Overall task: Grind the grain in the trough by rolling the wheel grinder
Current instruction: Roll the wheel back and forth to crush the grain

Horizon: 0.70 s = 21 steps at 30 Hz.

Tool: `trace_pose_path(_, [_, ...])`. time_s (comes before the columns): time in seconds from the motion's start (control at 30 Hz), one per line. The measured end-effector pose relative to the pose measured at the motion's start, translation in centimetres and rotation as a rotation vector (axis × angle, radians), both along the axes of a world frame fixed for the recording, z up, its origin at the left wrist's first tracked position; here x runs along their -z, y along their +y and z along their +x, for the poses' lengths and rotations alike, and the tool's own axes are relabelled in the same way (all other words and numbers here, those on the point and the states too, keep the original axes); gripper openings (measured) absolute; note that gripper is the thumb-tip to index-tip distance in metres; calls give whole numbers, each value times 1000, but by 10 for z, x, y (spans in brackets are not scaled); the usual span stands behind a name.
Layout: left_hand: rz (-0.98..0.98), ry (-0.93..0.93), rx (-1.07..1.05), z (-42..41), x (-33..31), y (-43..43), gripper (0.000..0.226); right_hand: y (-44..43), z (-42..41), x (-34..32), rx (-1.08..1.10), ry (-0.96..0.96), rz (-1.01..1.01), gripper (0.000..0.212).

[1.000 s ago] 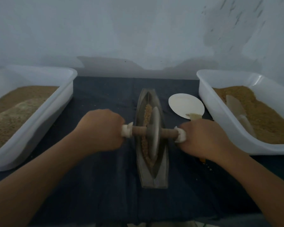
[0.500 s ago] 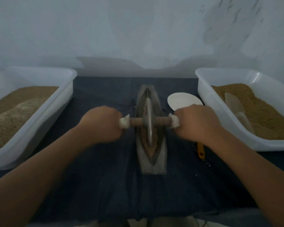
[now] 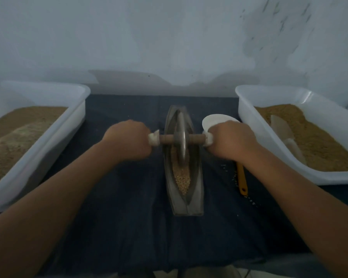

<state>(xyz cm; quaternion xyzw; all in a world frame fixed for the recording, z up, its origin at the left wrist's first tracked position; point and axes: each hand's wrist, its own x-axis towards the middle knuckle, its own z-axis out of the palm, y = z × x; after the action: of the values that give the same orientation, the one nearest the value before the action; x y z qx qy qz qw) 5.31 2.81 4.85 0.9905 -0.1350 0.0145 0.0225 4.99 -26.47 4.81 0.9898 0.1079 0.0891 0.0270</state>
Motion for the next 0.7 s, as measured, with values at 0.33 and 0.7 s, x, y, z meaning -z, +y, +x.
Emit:
trace_pose_path(0.33, [-2,-31,-67,12,3,-4,25,0,17,1,-11,-49,-28,45])
trace_pose_path(0.7, [-48,95,111,-53,15,25,30,-16,-50,3,-98,-5,-159,37])
